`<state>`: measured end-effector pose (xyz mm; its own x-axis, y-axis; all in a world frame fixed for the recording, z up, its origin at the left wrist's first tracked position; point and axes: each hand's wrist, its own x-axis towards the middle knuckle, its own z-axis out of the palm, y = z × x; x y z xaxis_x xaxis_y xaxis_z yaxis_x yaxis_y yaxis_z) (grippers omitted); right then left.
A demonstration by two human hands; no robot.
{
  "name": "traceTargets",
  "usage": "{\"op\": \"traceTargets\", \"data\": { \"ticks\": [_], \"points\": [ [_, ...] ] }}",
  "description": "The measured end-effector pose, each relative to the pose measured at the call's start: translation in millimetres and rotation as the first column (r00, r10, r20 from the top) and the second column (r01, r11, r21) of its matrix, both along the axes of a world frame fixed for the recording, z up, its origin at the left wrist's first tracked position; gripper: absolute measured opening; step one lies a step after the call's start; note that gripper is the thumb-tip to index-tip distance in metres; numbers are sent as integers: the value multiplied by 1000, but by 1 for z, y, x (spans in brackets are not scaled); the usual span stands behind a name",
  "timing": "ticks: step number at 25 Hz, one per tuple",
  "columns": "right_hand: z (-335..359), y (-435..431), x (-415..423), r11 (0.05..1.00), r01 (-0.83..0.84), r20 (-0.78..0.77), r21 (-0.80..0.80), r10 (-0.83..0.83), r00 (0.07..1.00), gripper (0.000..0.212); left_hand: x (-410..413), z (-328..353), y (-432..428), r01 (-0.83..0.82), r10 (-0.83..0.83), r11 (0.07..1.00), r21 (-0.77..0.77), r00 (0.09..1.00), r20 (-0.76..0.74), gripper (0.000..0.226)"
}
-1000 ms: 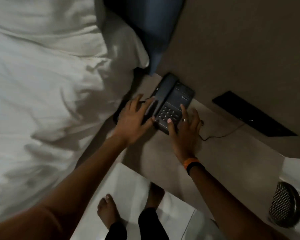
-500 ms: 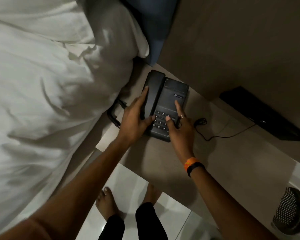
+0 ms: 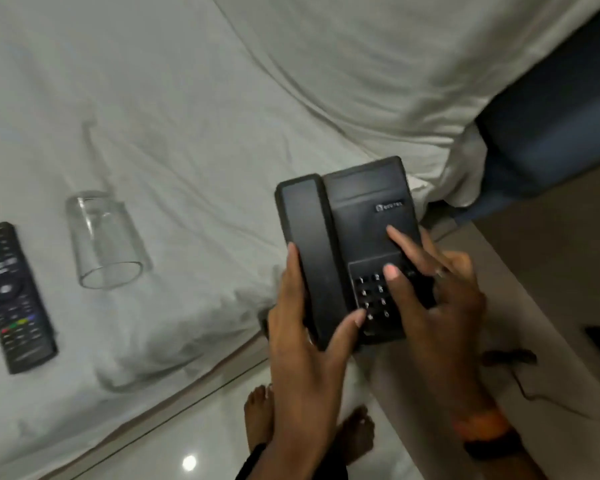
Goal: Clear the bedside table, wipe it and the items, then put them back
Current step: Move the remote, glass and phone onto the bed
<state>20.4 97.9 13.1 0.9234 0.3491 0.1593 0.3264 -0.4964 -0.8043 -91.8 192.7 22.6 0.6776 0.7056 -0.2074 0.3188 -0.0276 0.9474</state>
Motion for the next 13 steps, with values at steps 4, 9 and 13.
{"op": "traceTargets", "data": {
  "ticks": [4,9,13],
  "points": [
    [16,106,36,977,-208,-43,45,210,977,44,14,12,92,-100,91,984,144,993,68,101],
    [-6,197,99,919,-389,-166,-70,374,913,52,53,-5,178,-38,48,978,205,998,-47,106],
    [-32,211,105,877,-457,-199,-149,427,882,55,66,-29,198,31,12,961,274,988,-151,109]
  ]
}}
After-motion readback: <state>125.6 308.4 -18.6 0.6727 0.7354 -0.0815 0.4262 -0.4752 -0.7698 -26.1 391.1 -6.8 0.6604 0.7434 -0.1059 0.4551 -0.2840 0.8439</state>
